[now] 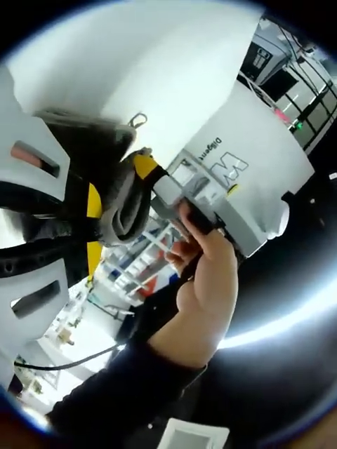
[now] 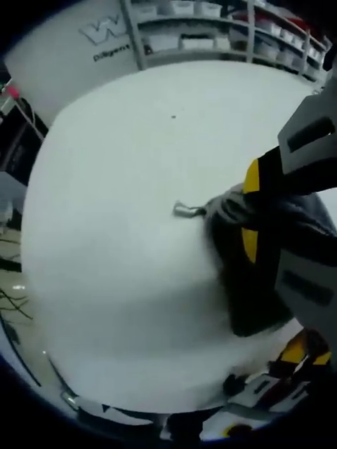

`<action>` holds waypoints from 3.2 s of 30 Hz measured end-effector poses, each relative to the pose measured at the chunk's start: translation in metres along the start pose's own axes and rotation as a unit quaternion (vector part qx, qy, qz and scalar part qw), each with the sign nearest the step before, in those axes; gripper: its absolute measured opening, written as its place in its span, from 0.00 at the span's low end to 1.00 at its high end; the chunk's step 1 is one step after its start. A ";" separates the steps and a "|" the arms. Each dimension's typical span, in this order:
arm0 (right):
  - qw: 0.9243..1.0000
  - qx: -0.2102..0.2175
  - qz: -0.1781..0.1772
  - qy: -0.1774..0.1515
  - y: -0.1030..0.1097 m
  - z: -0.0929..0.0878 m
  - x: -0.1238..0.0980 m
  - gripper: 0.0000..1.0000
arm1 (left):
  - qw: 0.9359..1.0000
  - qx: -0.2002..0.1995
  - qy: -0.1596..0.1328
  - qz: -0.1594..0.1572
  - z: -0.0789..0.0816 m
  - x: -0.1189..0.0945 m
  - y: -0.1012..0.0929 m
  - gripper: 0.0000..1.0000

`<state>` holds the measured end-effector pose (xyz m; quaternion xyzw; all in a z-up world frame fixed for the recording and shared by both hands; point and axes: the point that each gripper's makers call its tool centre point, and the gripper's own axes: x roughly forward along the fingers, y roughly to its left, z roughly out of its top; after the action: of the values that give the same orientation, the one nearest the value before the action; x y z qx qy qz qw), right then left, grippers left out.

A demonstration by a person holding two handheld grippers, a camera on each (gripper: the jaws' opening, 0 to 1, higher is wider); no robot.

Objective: Open the folded towel by lifting each exposed corner and separating the folded layers until the towel lies flat within the target outline without major curled edges

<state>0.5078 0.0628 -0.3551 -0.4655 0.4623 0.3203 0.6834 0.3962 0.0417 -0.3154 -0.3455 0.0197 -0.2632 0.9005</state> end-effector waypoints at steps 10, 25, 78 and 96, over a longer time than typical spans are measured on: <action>1.000 0.010 0.004 -0.025 -0.010 -0.004 -0.011 0.10 | 1.000 0.018 0.010 0.001 0.004 0.004 -0.007 0.06; 0.999 0.009 0.006 -0.049 -0.010 -0.016 -0.024 0.10 | 0.999 0.042 0.015 -0.009 0.004 0.014 -0.028 0.06; 0.991 0.033 -0.006 -0.129 -0.041 -0.061 -0.038 0.09 | 0.996 0.081 0.035 -0.027 -0.015 0.046 -0.065 0.06; 0.987 0.061 -0.012 -0.148 -0.052 -0.093 -0.041 0.09 | 0.994 0.088 0.055 -0.041 -0.037 0.057 -0.084 0.06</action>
<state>0.5071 -0.0427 -0.3123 -0.3757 0.3693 0.3484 0.7753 0.3981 -0.0608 -0.2822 -0.2509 0.0319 -0.3191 0.9134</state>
